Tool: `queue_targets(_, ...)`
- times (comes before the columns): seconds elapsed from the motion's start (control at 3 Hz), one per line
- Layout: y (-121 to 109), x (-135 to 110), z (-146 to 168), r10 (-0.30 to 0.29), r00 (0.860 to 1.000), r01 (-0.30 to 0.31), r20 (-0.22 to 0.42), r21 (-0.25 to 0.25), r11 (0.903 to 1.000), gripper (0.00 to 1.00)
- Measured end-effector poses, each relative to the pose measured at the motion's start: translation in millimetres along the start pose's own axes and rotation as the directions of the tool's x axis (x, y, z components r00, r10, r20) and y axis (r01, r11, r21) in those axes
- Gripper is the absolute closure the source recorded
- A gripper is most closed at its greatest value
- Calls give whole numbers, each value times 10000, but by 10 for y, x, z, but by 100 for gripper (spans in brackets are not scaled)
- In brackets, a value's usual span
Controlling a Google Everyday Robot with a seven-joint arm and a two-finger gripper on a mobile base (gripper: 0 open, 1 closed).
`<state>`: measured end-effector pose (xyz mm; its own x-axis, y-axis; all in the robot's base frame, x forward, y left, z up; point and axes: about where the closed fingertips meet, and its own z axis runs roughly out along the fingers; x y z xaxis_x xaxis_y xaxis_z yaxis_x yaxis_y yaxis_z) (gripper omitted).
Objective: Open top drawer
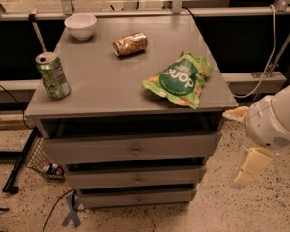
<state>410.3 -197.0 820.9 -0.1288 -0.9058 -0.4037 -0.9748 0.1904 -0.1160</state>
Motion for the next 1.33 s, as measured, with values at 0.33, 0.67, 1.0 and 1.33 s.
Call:
queue_targets(0.33, -57, -26, 250, -249, 9994, 248, 219, 62, 9997, 0)
queue_targets(0.67, -147, -63, 482, -391, 9987, 384, 334, 231, 9990, 0)
queue_targets(1.0, -221, -90, 689, -442, 9978, 429, 501, 267, 9987, 0)
queue_targets(1.33, -270, -107, 867, -448, 9963, 427, 734, 294, 9987, 0)
